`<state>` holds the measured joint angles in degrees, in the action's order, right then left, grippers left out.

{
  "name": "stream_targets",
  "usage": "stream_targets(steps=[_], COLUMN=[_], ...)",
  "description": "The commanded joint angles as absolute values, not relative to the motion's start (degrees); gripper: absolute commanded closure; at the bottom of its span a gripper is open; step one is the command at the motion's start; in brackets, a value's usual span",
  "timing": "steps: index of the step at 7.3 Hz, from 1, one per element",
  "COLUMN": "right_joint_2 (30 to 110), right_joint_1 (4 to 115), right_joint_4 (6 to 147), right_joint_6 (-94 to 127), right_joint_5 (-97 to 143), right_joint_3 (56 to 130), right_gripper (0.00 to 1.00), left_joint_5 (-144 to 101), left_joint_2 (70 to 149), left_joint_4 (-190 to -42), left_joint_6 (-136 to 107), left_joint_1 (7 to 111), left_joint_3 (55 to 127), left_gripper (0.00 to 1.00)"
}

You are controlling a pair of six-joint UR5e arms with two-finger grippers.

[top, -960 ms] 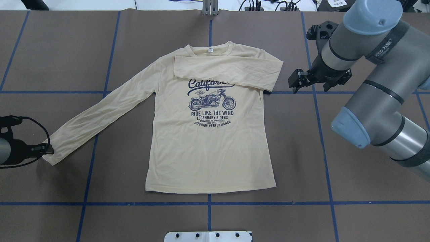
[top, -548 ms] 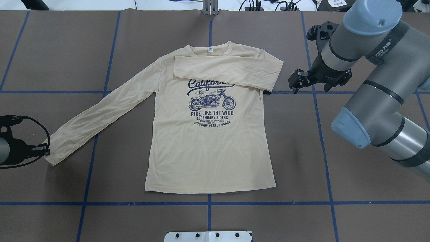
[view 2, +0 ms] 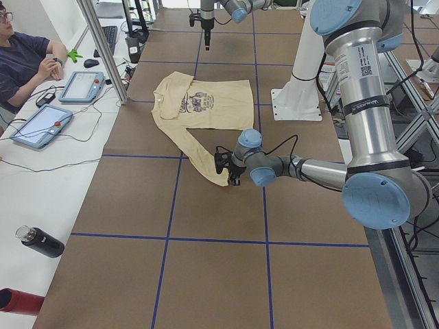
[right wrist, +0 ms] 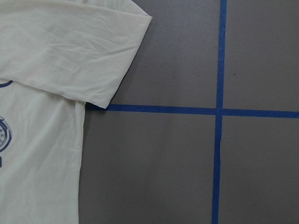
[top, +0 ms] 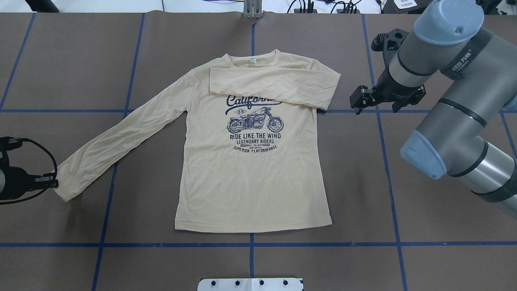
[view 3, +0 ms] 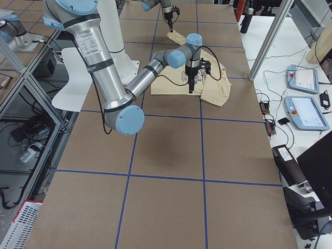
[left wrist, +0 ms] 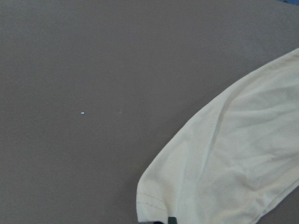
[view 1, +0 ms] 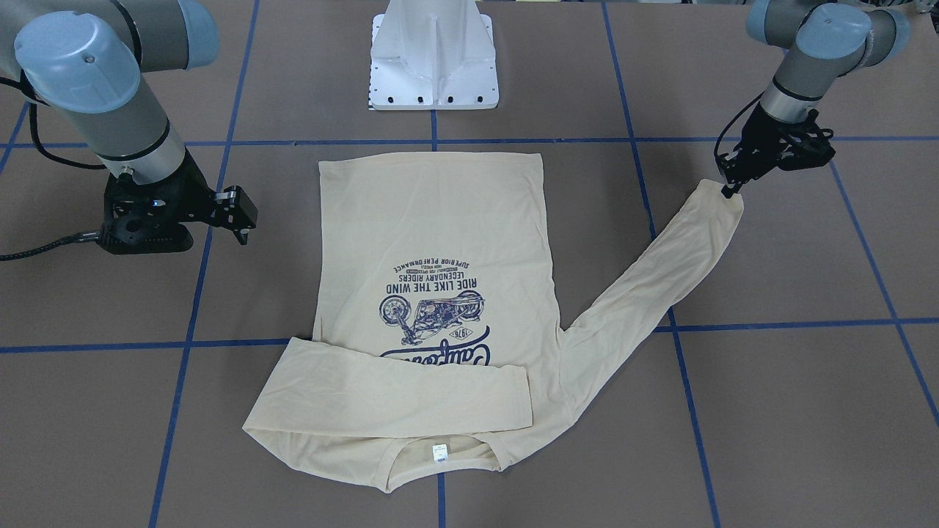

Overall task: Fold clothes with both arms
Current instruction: 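Lower the left gripper onto the cuff of the other sleeve and grasp it, then lift the sleeve with the left gripper and fold it across toward the collar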

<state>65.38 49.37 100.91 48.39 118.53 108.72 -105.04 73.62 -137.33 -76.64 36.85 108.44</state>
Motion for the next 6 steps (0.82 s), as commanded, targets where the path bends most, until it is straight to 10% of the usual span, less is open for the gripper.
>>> stream_targets(steps=[1,6], right_joint_2=[67.2,78.1], right_joint_1=[49.5,51.5], right_joint_4=[100.9,100.7], right_joint_6=[47.9,39.0], right_joint_5=[118.6,118.0], right_joint_3=[109.8,112.5], right_gripper=[0.00,0.00], left_joint_5=[-111.9,-123.1], left_joint_2=[74.4,107.9], left_joint_4=[-137.4,-114.8], left_joint_6=[-76.6,-79.6], left_joint_1=[39.9,51.9], left_joint_3=[113.4,112.8], left_gripper=[1.00,1.00])
